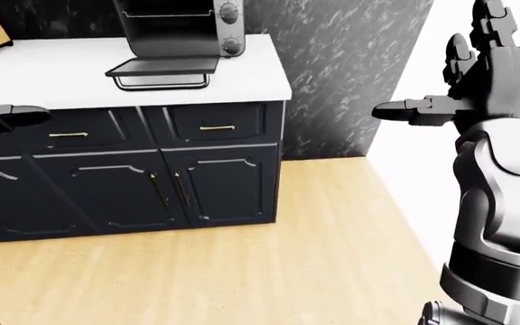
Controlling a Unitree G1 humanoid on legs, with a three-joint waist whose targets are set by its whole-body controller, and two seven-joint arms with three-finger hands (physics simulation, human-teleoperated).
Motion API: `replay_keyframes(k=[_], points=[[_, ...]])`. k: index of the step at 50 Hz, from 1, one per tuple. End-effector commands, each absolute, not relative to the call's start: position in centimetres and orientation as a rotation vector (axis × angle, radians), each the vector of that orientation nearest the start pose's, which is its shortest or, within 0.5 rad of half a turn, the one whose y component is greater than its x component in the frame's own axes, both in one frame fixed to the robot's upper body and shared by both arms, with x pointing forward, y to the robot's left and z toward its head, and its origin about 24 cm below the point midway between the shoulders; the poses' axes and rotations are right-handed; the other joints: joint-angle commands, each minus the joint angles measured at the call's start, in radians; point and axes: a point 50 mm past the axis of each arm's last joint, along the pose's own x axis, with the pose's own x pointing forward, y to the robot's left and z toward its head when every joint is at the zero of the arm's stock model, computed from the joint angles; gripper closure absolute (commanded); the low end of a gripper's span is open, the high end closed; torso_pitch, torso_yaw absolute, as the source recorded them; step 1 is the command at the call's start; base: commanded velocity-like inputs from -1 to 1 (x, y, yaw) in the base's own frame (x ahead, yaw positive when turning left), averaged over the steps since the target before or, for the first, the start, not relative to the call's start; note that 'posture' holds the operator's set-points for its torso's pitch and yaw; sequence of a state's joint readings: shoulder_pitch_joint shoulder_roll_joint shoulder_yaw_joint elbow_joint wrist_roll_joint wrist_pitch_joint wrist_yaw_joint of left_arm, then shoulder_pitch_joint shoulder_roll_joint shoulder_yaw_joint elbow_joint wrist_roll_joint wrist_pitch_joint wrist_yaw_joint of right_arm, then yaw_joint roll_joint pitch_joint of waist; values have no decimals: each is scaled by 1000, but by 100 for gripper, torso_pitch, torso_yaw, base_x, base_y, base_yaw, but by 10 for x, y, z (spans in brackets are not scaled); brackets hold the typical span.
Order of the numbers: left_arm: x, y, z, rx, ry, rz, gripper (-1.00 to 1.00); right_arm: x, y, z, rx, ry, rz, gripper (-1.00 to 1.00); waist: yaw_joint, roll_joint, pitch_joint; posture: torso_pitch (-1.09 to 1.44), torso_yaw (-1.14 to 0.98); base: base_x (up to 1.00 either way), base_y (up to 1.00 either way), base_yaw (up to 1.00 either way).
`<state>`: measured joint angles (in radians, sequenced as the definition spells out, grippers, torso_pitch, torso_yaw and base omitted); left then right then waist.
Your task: Close the toaster oven door.
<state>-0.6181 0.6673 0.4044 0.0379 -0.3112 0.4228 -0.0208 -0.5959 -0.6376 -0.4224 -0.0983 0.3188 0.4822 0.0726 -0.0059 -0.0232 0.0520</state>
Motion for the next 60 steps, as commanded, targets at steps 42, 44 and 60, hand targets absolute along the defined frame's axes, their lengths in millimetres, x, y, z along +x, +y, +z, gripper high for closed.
replay_keyframes(k=[42, 44, 60], points=[[288, 319, 300, 162, -482, 352, -100, 285, -293, 303, -181, -507, -211, -100, 9, 31, -23, 0, 0, 13, 12, 0], [287, 318, 301, 165, -482, 350, -100, 284, -293, 304, -181, -508, -211, -100, 13, -1, -22, 0, 0, 11, 14, 0], [288, 319, 302, 163, -484, 353, -100, 284, -293, 305, -177, -506, -211, -100, 3, 84, -34, 0, 0, 10, 15, 0]])
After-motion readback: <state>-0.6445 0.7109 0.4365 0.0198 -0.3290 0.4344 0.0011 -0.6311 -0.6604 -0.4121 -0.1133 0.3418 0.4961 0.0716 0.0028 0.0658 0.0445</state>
